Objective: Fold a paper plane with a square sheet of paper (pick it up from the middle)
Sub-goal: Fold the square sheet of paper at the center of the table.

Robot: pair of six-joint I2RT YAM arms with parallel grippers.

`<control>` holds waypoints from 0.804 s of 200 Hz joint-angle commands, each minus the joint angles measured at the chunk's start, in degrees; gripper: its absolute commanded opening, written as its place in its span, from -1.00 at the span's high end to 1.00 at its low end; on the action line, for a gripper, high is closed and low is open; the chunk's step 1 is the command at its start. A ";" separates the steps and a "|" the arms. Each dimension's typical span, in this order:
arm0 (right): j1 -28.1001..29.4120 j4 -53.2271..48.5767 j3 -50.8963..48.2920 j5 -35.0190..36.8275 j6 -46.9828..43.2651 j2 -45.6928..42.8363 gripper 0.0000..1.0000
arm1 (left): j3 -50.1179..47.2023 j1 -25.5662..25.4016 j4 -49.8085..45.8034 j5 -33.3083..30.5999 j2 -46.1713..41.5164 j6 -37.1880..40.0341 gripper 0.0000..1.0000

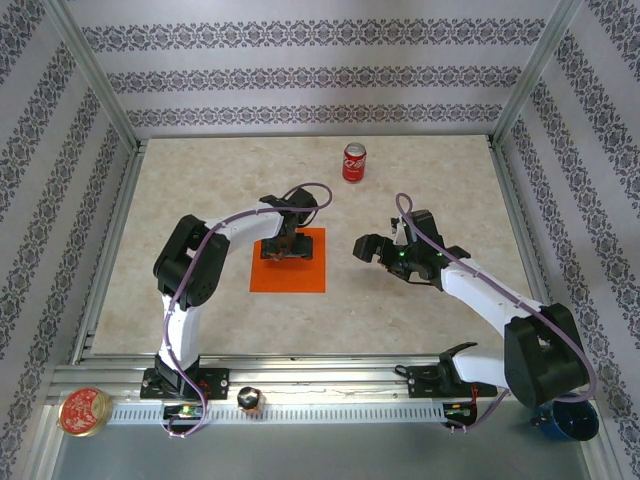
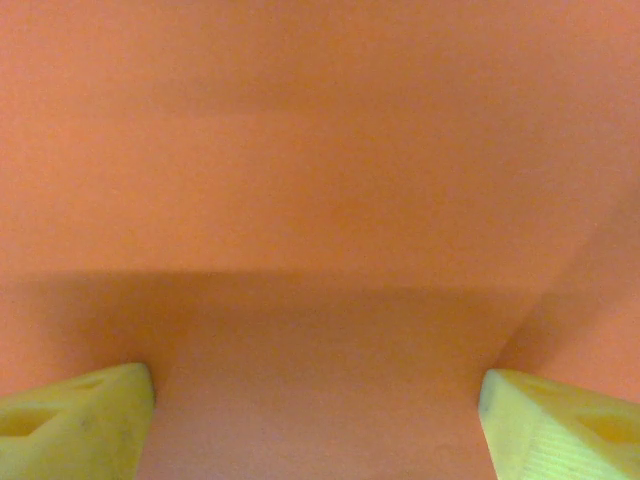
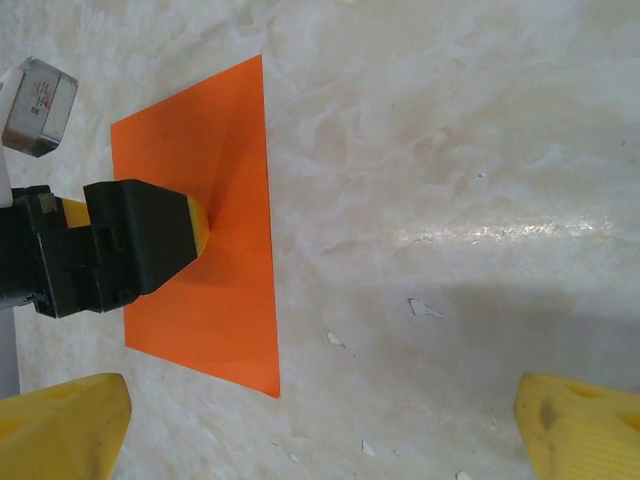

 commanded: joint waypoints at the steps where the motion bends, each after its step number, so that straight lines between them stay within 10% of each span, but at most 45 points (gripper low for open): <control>1: 0.73 -0.29 1.31 1.11 -0.78 0.50 -0.96 | -2.53 -0.89 -1.62 1.38 -0.26 -1.40 -0.65; 161: 3.28 -1.01 4.92 -0.97 0.49 6.44 -0.96 | -0.46 -2.02 -2.90 1.18 -2.66 -6.09 -0.76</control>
